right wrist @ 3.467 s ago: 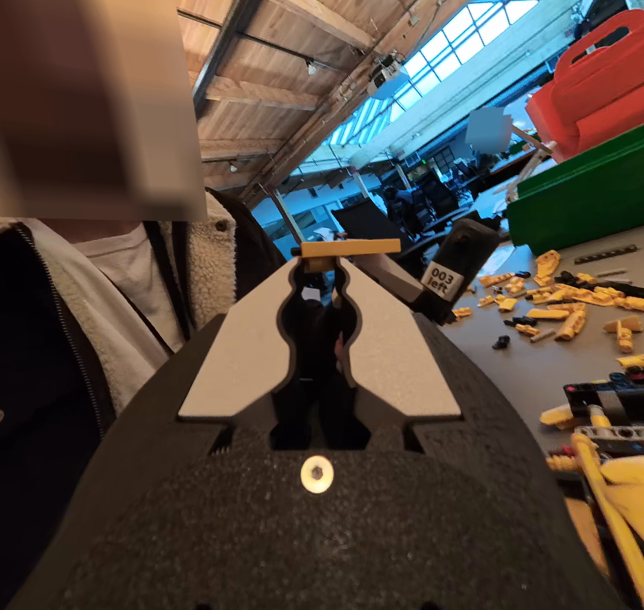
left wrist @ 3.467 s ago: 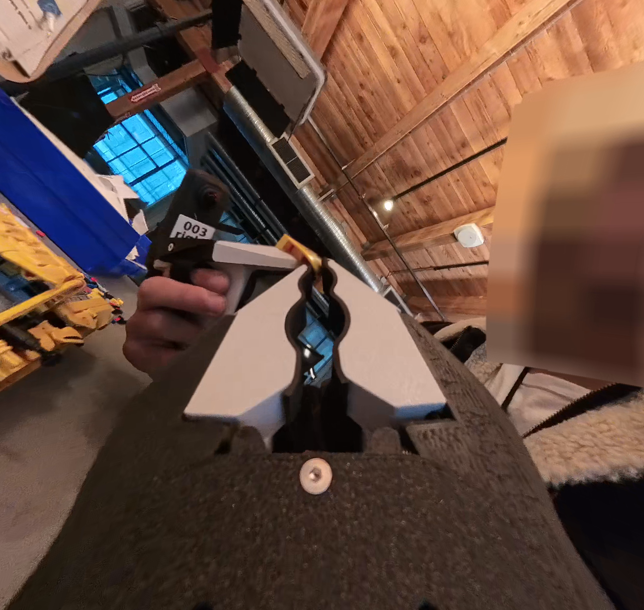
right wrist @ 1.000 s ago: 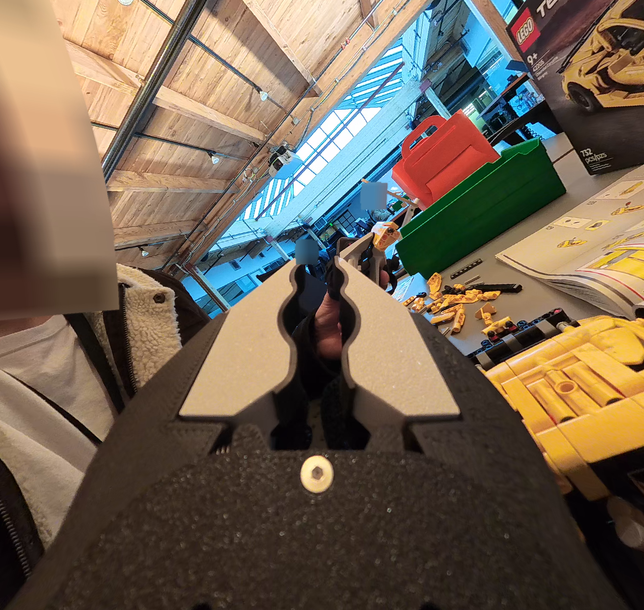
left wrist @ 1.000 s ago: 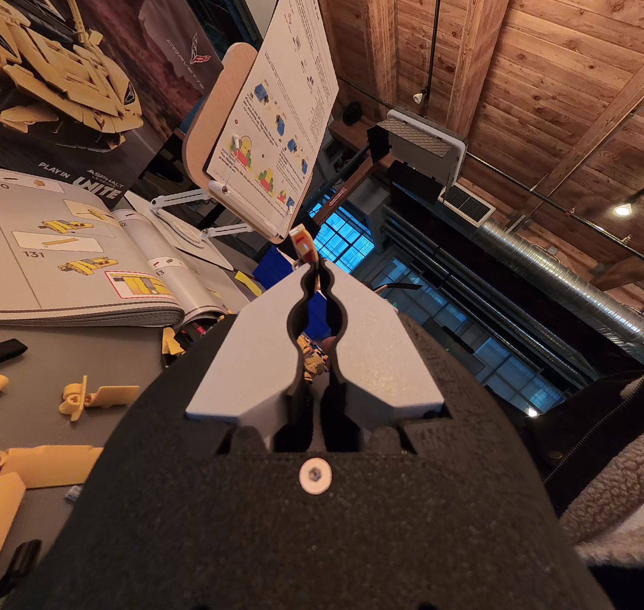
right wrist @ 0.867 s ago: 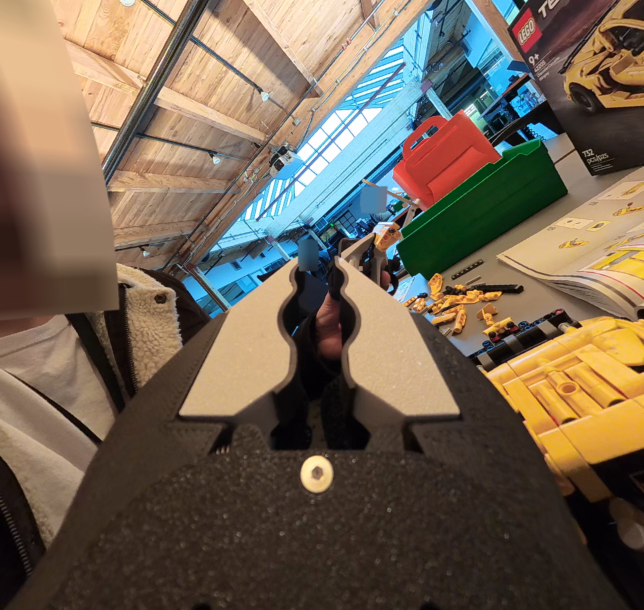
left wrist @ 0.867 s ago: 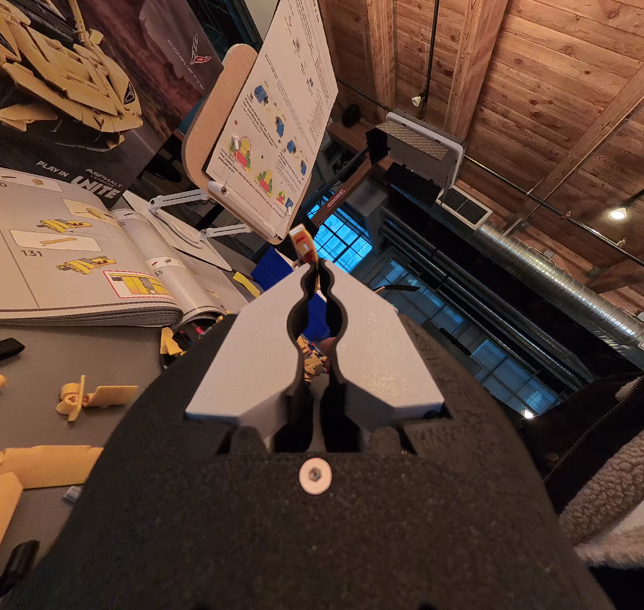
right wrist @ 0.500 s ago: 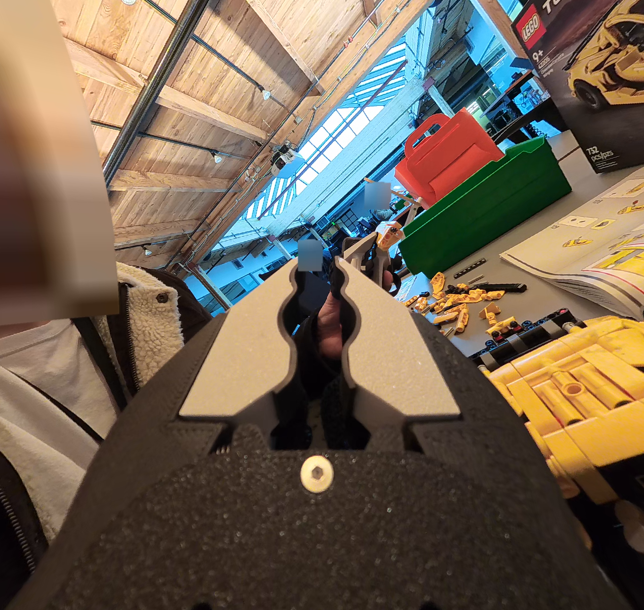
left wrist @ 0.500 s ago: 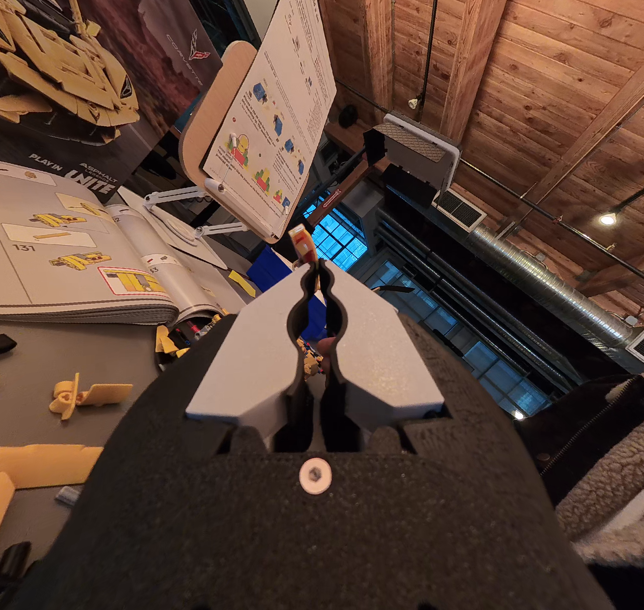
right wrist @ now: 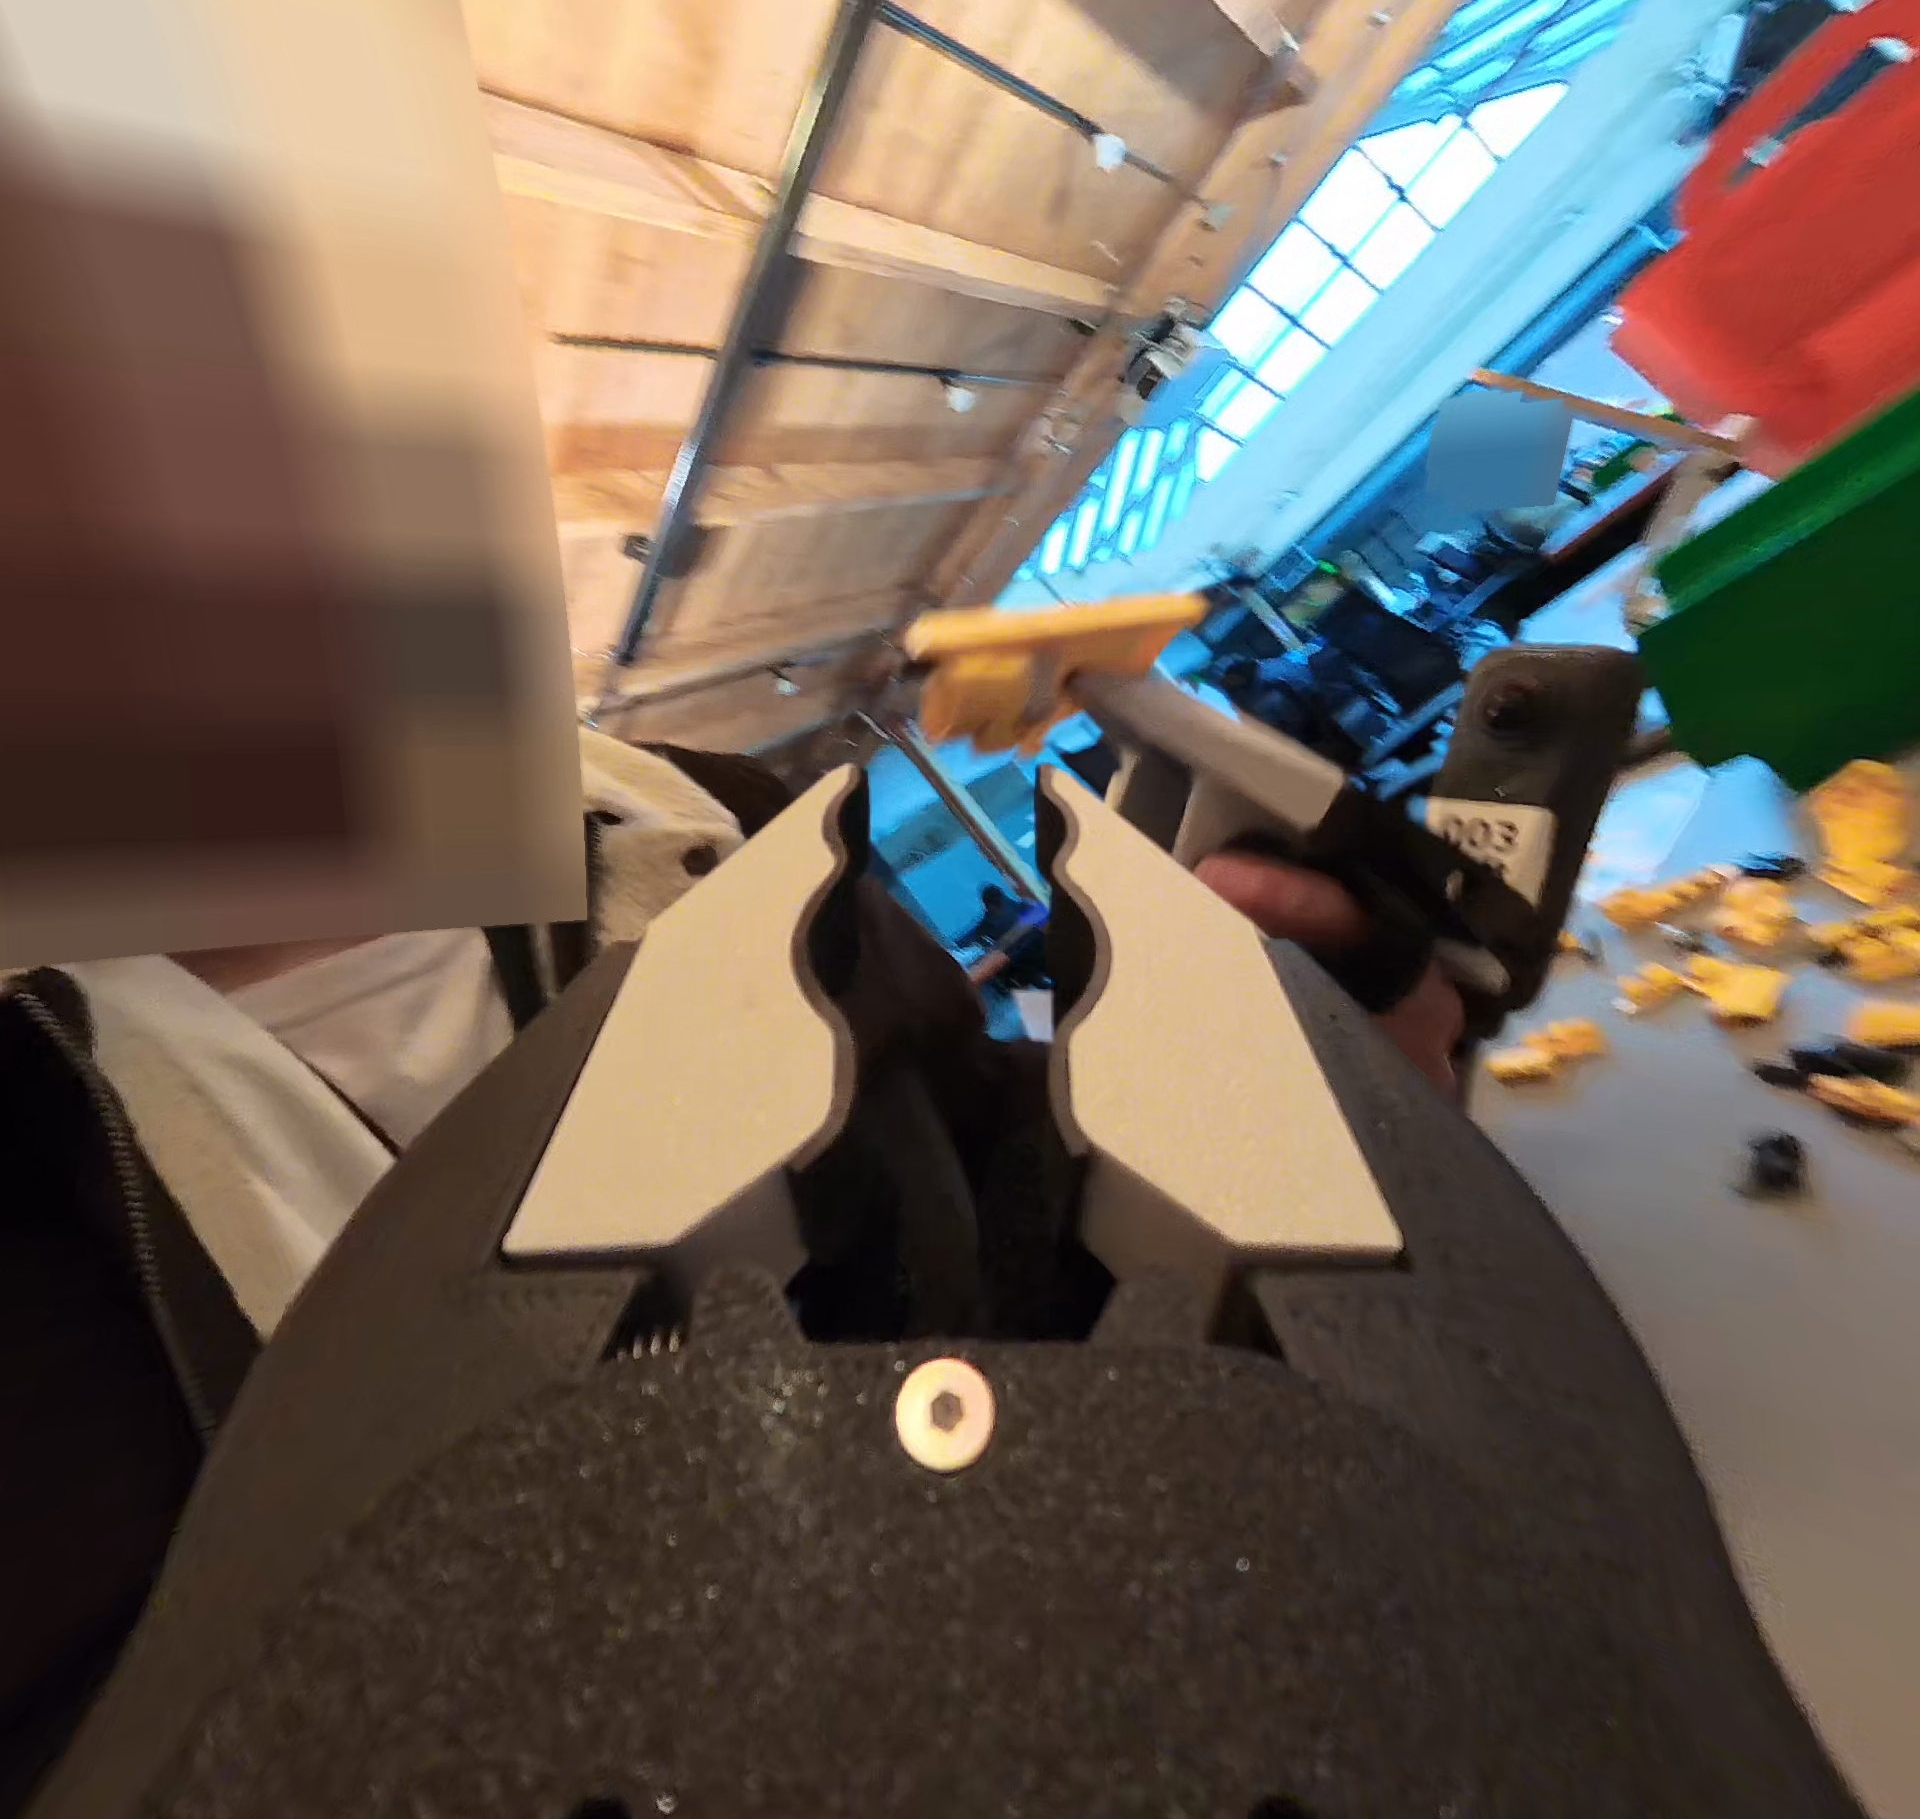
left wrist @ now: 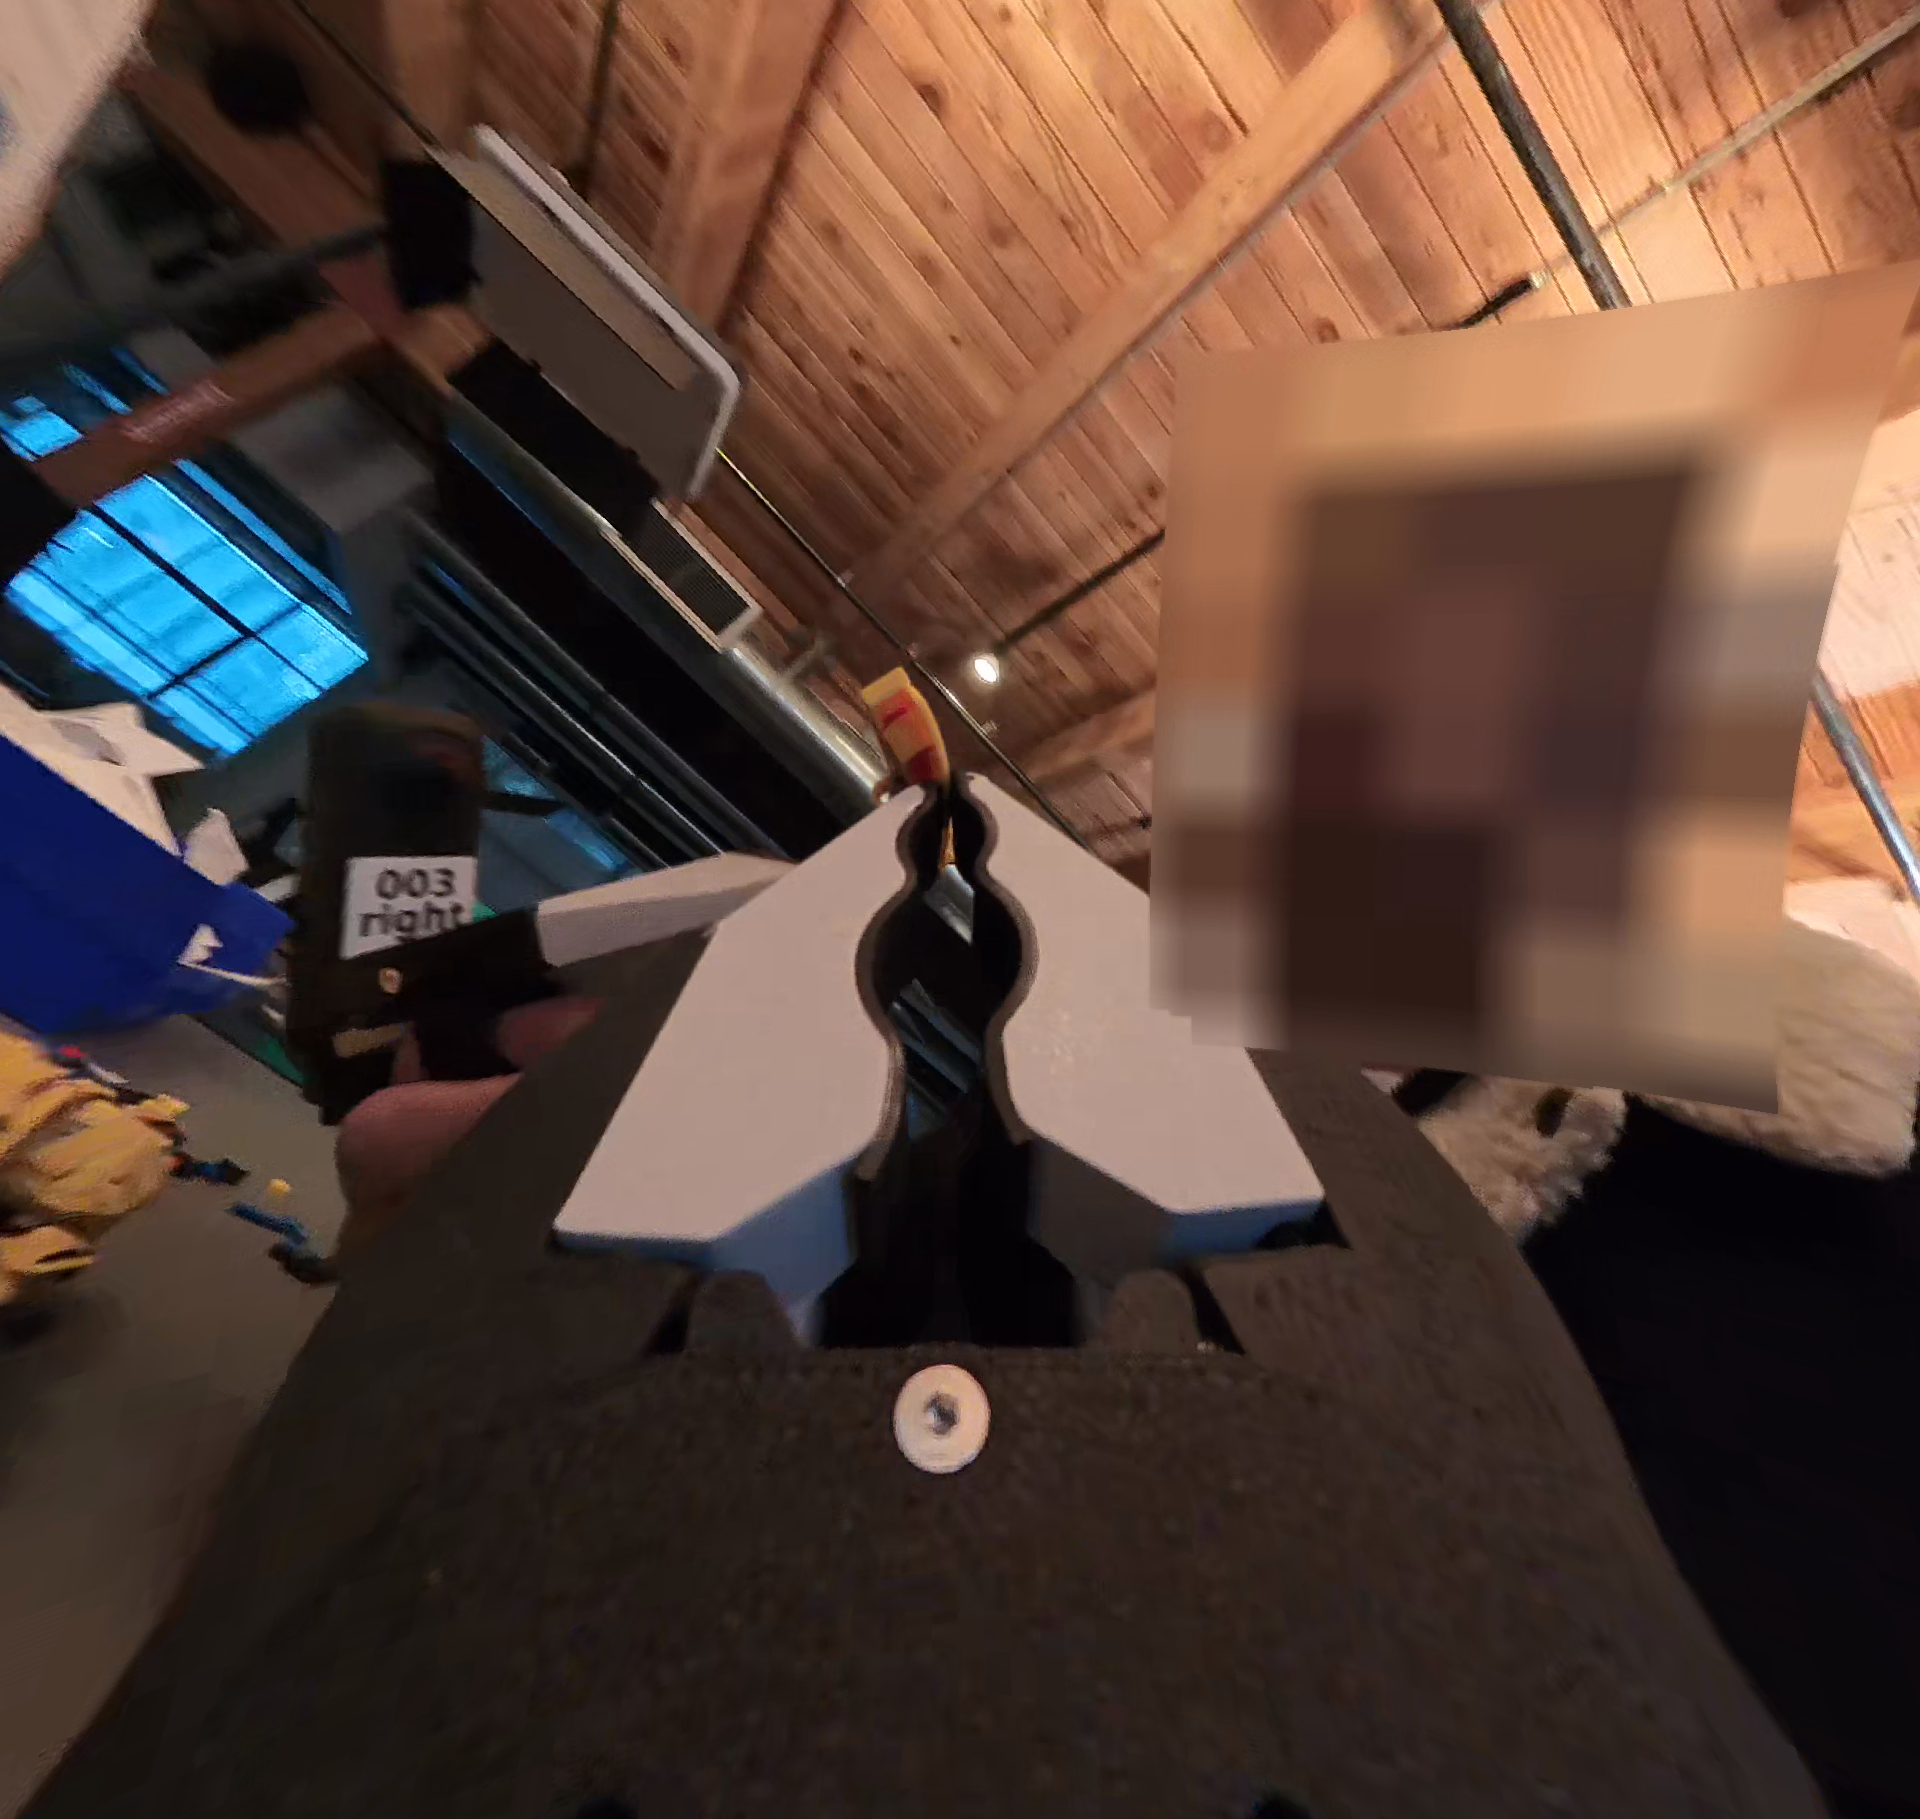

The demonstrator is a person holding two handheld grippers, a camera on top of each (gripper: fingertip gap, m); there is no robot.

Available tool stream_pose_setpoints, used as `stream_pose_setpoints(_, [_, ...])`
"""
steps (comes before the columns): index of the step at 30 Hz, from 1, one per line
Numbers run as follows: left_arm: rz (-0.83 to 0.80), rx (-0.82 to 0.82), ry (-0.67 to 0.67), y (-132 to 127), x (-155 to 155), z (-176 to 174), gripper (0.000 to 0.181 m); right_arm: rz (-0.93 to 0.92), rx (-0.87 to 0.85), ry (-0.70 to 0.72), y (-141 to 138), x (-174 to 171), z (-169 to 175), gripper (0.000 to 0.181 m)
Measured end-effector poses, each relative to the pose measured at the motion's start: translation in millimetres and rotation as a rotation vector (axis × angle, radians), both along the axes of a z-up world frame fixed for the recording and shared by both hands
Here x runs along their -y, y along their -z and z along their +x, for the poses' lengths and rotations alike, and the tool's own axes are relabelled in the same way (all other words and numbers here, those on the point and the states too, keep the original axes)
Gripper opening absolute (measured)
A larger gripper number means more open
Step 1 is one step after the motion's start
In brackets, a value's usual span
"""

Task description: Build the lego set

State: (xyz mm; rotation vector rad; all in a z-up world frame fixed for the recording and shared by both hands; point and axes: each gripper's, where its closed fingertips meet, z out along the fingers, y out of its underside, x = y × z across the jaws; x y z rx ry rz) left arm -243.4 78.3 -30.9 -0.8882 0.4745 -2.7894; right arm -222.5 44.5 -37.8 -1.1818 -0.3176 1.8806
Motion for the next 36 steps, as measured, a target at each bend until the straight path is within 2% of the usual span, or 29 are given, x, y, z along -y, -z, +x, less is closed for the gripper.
stream_pose_setpoints(4, [-0.001, -0.015, 0.046, 3, 18, 16, 0.001, 0.006, -0.082, -0.023, -9, 6, 7, 0.02])
stream_pose_setpoints(12, [0.019, -0.054, 0.033, 7, 21, 26, 0.002, -0.007, -0.037, 0.002, -2, 4, 14, 0.014])
stream_pose_setpoints(15, [0.043, -0.189, -0.059, 25, 7, 37, 0.012, -0.052, 0.033, 0.093, 10, -12, 22, 0.014])
stream_pose_setpoints(17, [0.097, -0.333, -0.177, 42, -13, 40, 0.031, -0.085, 0.049, 0.188, 14, -21, 36, 0.014])
stream_pose_setpoints(19, [0.203, -0.487, -0.376, 58, -37, 36, 0.031, -0.104, 0.124, 0.342, 21, -33, 54, 0.014])
stream_pose_setpoints(21, [0.415, -0.616, -0.621, 64, -48, 33, 0.03, -0.122, 0.226, 0.481, 29, -41, 70, 0.014])
stream_pose_setpoints(25, [1.17, -0.923, -1.065, 88, -36, 54, 0.031, -0.137, 0.44, 0.662, 47, -48, 85, 0.014])
stream_pose_setpoints(27, [1.408, -0.92, -1.214, 85, -22, 64, 0.03, -0.152, 0.529, 0.695, 57, -50, 85, 0.014])
stream_pose_setpoints(28, [1.462, -0.91, -1.241, 85, -16, 69, 0.03, -0.151, 0.562, 0.704, 61, -50, 83, 0.014])
stream_pose_setpoints(30, [1.508, -0.933, -1.196, 95, -8, 79, 0.03, -0.147, 0.623, 0.723, 67, -50, 78, 0.014])
stream_pose_setpoints(35, [1.497, -0.987, -1.2, 100, -13, 82, 0.028, -0.089, 0.754, 0.724, 76, -49, 59, 0.014])
stream_pose_setpoints(36, [1.498, -0.98, -1.21, 98, -13, 81, 0.021, -0.086, 0.769, 0.716, 77, -48, 56, 0.014])
